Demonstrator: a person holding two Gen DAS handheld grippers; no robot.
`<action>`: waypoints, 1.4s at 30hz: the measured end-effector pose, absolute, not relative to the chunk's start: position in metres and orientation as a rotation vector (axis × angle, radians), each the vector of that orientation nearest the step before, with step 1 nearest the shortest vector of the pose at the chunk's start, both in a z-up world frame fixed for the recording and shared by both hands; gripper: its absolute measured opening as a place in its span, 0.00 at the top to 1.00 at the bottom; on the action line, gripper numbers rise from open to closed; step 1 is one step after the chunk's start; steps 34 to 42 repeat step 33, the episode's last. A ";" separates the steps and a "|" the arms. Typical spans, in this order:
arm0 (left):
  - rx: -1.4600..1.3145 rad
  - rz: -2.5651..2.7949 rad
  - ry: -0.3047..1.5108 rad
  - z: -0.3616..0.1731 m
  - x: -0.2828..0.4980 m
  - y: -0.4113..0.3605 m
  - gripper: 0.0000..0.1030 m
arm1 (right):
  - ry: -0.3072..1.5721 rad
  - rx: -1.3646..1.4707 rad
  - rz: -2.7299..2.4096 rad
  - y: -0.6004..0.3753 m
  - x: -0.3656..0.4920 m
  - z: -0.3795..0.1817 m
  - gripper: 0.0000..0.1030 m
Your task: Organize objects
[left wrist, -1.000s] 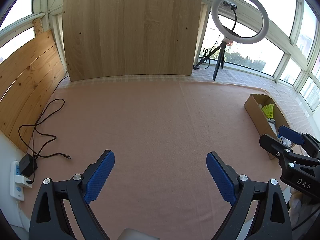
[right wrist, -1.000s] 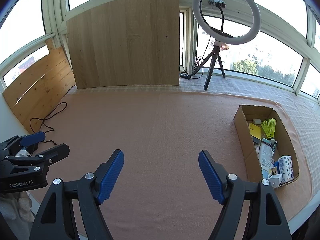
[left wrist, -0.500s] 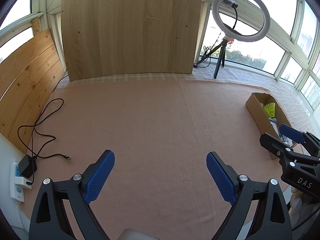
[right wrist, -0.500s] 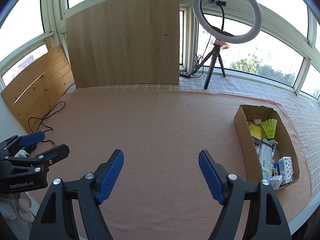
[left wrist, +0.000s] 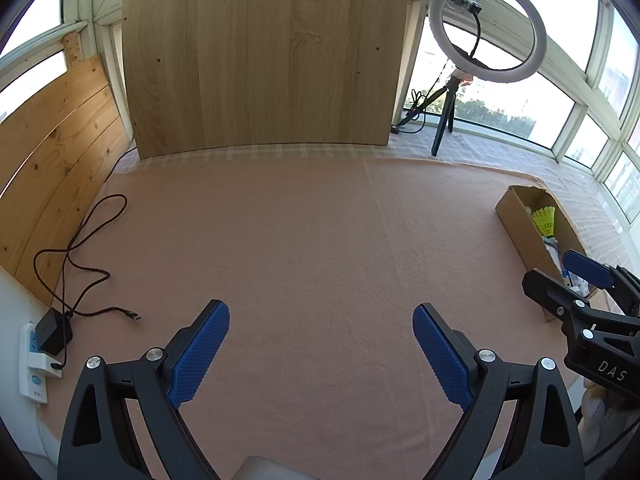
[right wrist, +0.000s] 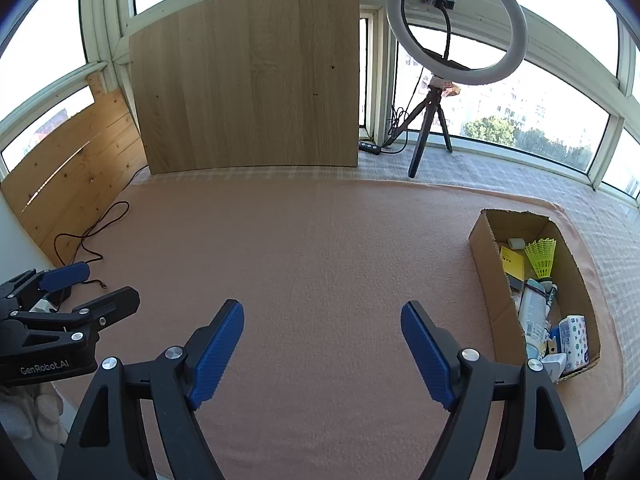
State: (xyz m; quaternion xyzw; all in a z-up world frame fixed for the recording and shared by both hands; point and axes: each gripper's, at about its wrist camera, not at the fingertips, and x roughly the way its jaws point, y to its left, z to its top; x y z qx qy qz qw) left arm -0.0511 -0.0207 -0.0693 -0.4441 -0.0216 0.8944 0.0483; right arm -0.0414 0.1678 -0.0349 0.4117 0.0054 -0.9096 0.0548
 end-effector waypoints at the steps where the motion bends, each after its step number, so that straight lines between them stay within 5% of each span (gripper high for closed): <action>1: -1.355 2.726 -0.066 -0.070 -0.052 -0.021 0.08 | 0.016 1.251 -2.761 0.168 -0.042 -0.035 0.25; 42: -1.373 2.724 -0.063 -0.086 -0.066 -0.025 0.08 | 0.005 1.307 -2.739 0.167 -0.054 -0.049 0.24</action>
